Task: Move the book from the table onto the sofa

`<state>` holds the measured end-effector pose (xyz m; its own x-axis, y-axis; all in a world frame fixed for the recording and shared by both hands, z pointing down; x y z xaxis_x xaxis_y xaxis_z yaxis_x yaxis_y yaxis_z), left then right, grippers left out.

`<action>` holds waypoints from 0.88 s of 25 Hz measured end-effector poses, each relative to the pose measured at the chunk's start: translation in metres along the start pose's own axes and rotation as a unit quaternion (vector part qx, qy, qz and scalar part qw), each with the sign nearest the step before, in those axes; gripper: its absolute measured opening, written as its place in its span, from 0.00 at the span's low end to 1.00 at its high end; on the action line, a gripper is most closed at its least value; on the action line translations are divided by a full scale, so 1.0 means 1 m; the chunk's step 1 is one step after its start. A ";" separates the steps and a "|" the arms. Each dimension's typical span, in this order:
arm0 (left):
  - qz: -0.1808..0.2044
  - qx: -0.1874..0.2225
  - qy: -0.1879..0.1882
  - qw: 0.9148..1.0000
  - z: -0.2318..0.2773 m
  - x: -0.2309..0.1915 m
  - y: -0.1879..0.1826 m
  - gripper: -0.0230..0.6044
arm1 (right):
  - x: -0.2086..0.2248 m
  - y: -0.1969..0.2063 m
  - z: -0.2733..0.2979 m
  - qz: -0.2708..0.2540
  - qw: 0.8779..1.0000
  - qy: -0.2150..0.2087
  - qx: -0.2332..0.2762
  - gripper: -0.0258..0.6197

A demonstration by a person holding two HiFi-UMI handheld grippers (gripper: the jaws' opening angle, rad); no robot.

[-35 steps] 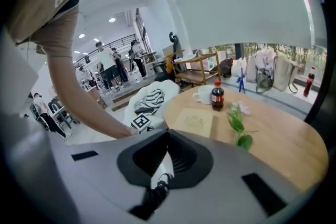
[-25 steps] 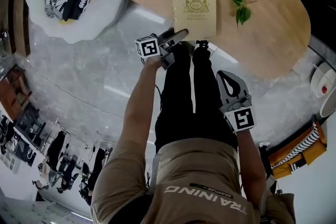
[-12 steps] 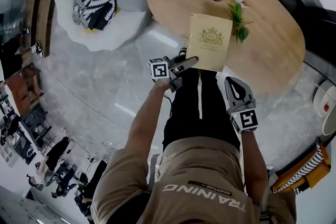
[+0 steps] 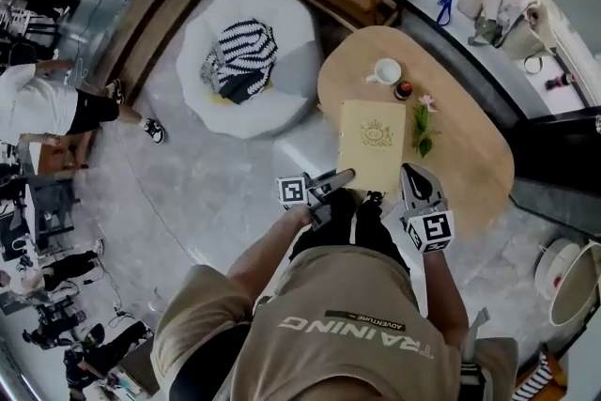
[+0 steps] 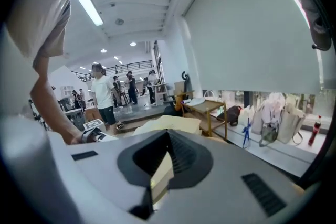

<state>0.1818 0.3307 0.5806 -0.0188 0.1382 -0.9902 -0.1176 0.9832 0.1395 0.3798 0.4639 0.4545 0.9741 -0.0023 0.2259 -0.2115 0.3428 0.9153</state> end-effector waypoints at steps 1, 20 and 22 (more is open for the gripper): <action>0.004 0.016 0.001 1.000 -0.006 0.014 -0.002 0.37 | -0.006 -0.009 0.000 -0.008 1.000 -0.012 0.005 0.05; 0.109 0.302 -0.030 0.947 -0.152 0.113 -0.048 0.37 | -0.096 -0.108 0.076 -0.113 0.971 -0.196 0.077 0.05; 0.104 0.316 -0.031 0.943 -0.170 0.109 -0.041 0.37 | -0.109 -0.107 0.077 -0.127 0.969 -0.199 0.076 0.05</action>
<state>0.0159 0.2848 0.4672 0.0850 0.3234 -0.9424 0.4972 0.8059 0.3214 0.2903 0.3551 0.3579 0.8947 -0.4409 0.0709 -0.0085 0.1419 0.9898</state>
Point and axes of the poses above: the fingertips, and each gripper's own axes: z forward along the fingers, x to its right, y out of its underside, the point moved 8 cm from there along -z, backward along the fingers, and after that the axes turned 3 degrees about z, right-handed, at the moved point
